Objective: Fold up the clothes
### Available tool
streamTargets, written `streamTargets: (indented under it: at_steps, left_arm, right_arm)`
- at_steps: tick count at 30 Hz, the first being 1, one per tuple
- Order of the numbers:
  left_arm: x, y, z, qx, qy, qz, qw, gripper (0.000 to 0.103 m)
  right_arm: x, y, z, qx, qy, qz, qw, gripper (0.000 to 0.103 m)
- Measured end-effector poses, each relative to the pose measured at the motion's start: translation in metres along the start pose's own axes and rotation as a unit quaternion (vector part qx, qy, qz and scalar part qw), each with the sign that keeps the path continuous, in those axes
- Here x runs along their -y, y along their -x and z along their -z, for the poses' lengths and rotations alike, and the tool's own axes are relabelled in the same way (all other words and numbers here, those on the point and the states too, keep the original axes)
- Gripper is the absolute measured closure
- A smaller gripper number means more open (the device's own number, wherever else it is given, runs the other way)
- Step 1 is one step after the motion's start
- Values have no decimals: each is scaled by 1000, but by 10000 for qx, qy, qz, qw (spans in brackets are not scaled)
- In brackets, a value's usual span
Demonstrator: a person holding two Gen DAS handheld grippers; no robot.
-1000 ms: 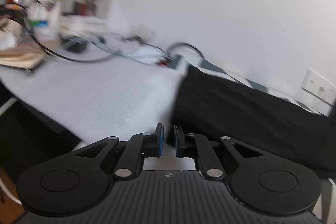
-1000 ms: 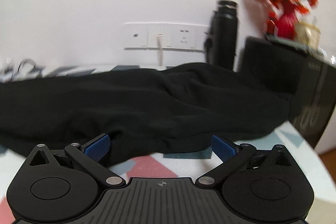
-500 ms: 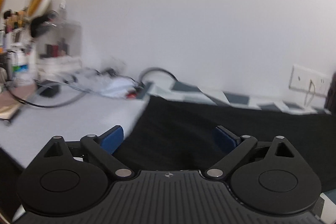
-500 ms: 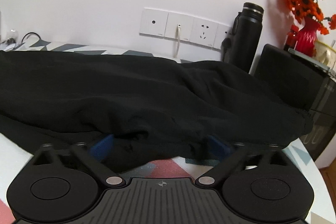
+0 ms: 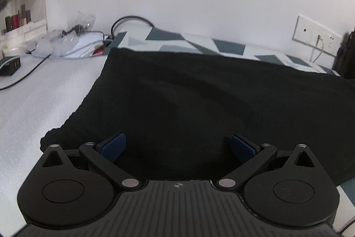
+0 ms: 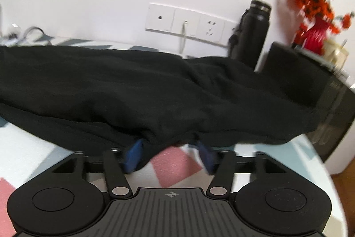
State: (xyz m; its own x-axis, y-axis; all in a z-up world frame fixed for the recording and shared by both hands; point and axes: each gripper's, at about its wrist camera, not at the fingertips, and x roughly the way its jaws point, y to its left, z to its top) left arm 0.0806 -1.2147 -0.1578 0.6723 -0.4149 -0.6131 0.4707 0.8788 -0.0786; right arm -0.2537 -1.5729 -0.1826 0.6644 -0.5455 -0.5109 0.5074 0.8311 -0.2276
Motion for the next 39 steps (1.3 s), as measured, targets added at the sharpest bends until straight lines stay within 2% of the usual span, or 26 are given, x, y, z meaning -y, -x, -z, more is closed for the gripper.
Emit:
streamTargets:
  at_steps: [2,5,7,12,22,24,28,30,34,39]
  left_arm:
    - [4,0,0,-9,-106,-70,9999,1]
    - [5,0,1,-22,-154,-110,9998,1]
    - [3,-1,0,-33,-106,-76,9999,1]
    - [1,-2,-1,-36,-47,-55,10000,1]
    - [1,-1,0,-17,-42,-85,10000,1]
    - [2,-2,0,-18,-54,-94,9999,1]
    - [1,-1,0,-20,-37,-82,10000,0]
    - [1,-2,0,-23,-37,-81,10000,0]
    - [2,-2,0,-30,-60,-100,9999,0]
    - [2,-3,0,-40,-69,-108,9999,0]
  right_arm:
    - [-8,-1,-3,52,140,142,9998,14]
    - [-20,-5,-7,80,216,128,9997,1]
    - [-30,-9,-10,76,319,143,9994,1]
    - [-62,-18,-19,145,902,689,9934,1]
    - [-108,-31,-37,237,1725,665,9825,1]
    - [-114,-30,-40,271,1724,557,9831,1]
    - [-124,-24,-46,157,1482,-179,9887,1]
    - [-127,-25,-49,106,1277,-392,9910,1]
    - [-132,-29,-54,117,1141,-546,9919,1]
    - [-152,-24,-52,430,1597,-770,9832,1]
